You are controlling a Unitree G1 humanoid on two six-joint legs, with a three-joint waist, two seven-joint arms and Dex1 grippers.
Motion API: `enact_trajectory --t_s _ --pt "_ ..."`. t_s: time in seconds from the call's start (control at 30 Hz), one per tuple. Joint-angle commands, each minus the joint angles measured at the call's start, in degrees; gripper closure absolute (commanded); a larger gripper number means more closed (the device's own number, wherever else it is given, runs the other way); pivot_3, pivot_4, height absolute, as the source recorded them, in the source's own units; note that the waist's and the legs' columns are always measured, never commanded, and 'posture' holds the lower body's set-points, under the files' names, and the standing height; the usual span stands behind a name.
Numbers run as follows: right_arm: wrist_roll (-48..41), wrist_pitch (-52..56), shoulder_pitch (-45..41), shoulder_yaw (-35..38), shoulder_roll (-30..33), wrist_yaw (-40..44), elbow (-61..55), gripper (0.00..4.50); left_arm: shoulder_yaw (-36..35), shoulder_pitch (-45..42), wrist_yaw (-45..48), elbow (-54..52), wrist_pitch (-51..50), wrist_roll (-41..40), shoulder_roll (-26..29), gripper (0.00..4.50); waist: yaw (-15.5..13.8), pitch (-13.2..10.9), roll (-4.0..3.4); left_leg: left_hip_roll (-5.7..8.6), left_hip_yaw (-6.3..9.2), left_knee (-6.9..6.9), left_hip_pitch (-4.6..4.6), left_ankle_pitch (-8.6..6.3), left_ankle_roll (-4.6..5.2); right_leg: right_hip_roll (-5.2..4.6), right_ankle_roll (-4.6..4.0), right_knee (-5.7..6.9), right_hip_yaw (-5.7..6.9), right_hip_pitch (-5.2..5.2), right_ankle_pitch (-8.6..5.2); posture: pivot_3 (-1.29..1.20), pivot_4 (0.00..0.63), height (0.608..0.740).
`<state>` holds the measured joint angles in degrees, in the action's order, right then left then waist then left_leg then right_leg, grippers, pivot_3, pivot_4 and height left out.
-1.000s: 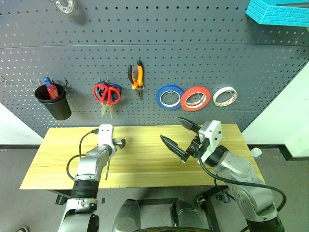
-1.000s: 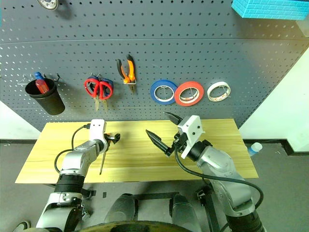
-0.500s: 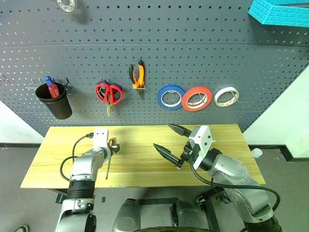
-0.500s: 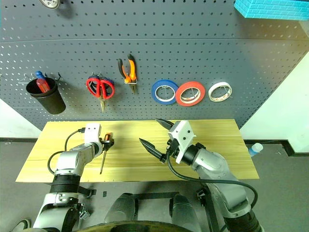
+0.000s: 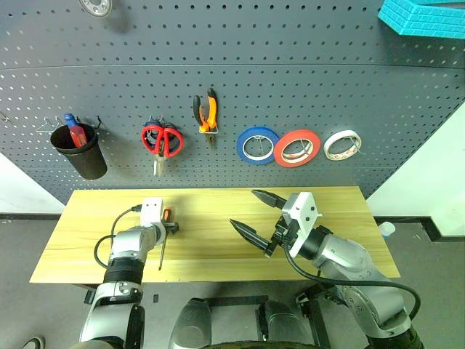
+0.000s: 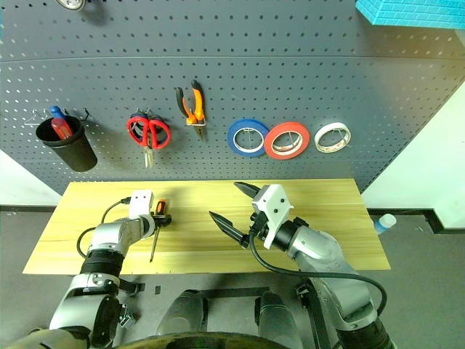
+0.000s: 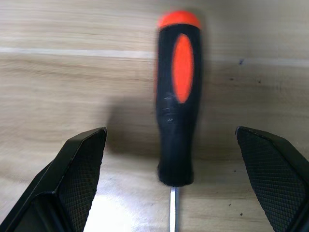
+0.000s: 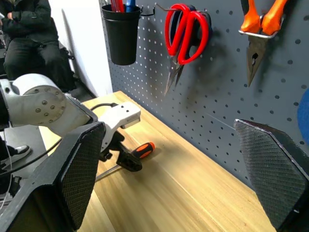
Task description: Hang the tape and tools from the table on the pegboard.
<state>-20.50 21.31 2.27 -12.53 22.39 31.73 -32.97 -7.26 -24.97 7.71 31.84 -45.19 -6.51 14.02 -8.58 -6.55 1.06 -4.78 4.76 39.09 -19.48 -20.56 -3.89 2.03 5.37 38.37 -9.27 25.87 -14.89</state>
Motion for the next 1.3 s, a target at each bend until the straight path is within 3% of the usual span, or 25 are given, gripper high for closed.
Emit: enact_trajectory --t_s 0.03,0.23,0.33,0.67,1.0,1.3 --pt "-0.42 0.26 0.22 0.70 0.21 -0.42 -3.32 0.00 1.07 -1.85 0.91 3.10 2.05 0.95 0.47 0.02 0.01 -0.01 -0.01 0.00 0.00 -0.04 -0.01 0.00 0.01 0.00 -0.01 -0.08 0.00 0.00 0.01 0.27 0.100 0.677" --pt "-0.19 0.67 0.52 0.93 0.33 -1.01 -3.63 0.00 1.28 -2.44 1.37 4.77 2.23 1.33 0.61 0.02 0.04 -0.01 -0.02 0.00 0.00 -0.10 -0.05 -0.02 0.03 -0.02 -0.01 -0.23 0.00 -0.02 0.00 0.27 0.098 0.677" --pt "-0.13 0.61 0.13 0.86 0.21 -1.18 -3.26 0.00 1.40 -1.54 1.57 3.75 1.22 1.32 0.71 0.58 0.08 -0.01 -0.02 0.00 0.00 -0.10 -0.03 -0.02 0.03 -0.01 -0.01 -0.23 0.00 -0.02 -0.01 0.27 0.097 0.677" --pt "0.36 0.54 -0.87 0.72 -0.04 -1.50 -2.29 0.00 0.74 2.80 0.61 -3.96 -3.50 0.54 0.03 3.88 0.03 -0.01 -0.02 0.00 0.00 -0.10 -0.02 -0.02 0.03 -0.02 0.00 -0.23 0.00 -0.05 -0.01 0.28 0.094 0.677" --pt "0.96 0.31 -1.77 0.63 -0.23 -1.78 -1.10 0.00 0.89 3.55 0.94 -8.50 -3.90 0.56 -0.32 3.93 0.00 -0.01 -0.02 0.00 0.00 -0.10 -0.01 -0.02 0.03 -0.02 0.00 -0.23 0.00 -0.06 -0.01 0.28 0.086 0.677" --pt "-2.13 -0.17 -2.20 2.63 0.35 1.27 -1.36 0.00 5.07 12.77 5.92 -34.10 -5.94 1.81 5.93 3.93 0.14 -0.01 0.00 -0.03 0.00 -0.10 -0.05 -0.02 0.03 -0.03 -0.01 -0.25 0.00 -0.04 0.00 0.28 0.069 0.677"
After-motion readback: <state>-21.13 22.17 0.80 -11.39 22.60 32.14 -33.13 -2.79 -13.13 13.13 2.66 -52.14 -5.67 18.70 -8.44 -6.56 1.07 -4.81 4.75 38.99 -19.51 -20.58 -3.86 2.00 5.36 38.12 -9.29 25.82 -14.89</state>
